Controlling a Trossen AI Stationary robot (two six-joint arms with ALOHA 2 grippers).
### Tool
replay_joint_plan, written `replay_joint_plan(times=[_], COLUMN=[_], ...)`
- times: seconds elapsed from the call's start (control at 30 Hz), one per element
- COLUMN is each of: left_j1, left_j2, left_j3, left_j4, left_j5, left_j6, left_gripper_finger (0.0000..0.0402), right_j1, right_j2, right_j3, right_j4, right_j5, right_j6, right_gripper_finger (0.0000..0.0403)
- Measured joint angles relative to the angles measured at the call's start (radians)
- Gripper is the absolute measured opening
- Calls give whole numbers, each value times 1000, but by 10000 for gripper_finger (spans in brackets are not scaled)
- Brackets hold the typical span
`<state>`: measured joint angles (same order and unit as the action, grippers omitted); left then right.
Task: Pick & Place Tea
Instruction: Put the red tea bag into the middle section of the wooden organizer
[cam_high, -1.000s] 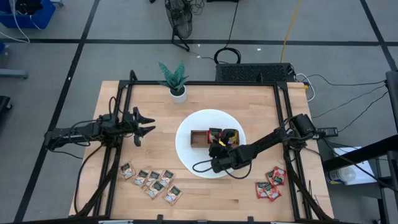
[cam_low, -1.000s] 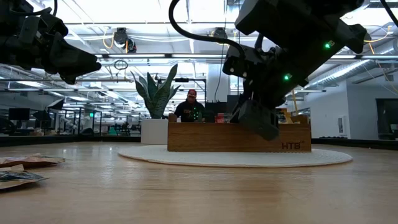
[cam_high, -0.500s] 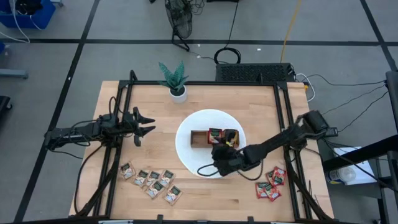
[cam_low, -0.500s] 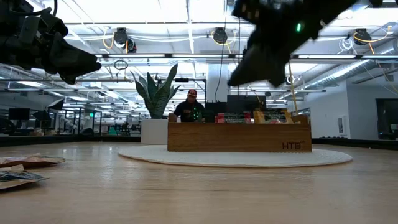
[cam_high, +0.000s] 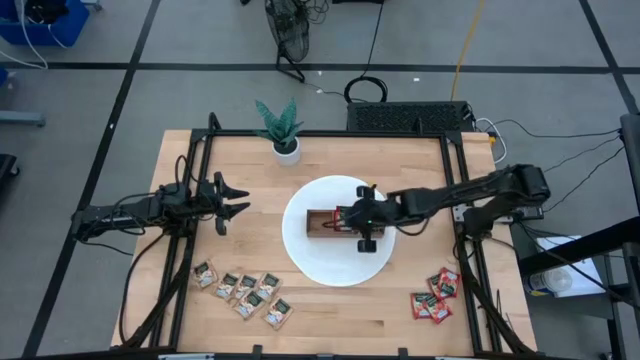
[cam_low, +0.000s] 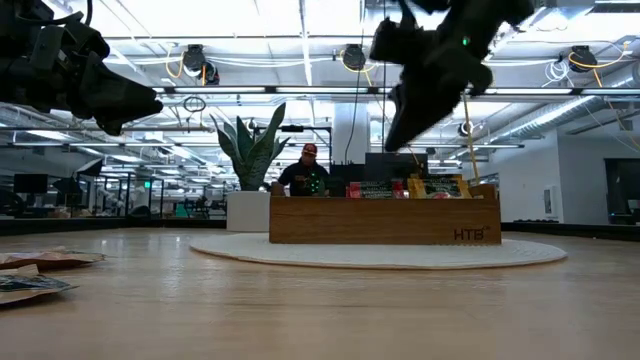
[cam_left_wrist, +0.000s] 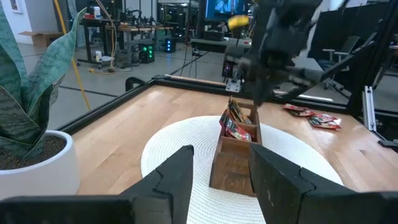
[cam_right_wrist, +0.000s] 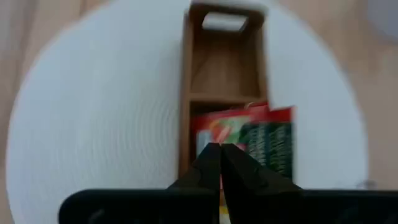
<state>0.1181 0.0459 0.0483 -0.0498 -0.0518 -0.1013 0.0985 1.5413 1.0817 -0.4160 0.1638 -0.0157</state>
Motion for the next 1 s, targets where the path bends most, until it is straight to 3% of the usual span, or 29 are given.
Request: replay_joint_plan(times=[0.37,0.7,1.0], left_j1=[0,0,0], left_j2=[0,0,0], left_j3=[0,0,0], left_j4=[0,0,0], left_j5=[0,0,0], left_j6=[0,0,0], left_gripper_finger=[157,157,157], right_j1=[-8,-40,7], right_j2=[179,258,251], right_j3=[0,3,-1], right_j4=[45,94,107], right_j5=[-40,-86,206], right_j6=[-39,-44,-22], right_gripper_finger=[0,0,0])
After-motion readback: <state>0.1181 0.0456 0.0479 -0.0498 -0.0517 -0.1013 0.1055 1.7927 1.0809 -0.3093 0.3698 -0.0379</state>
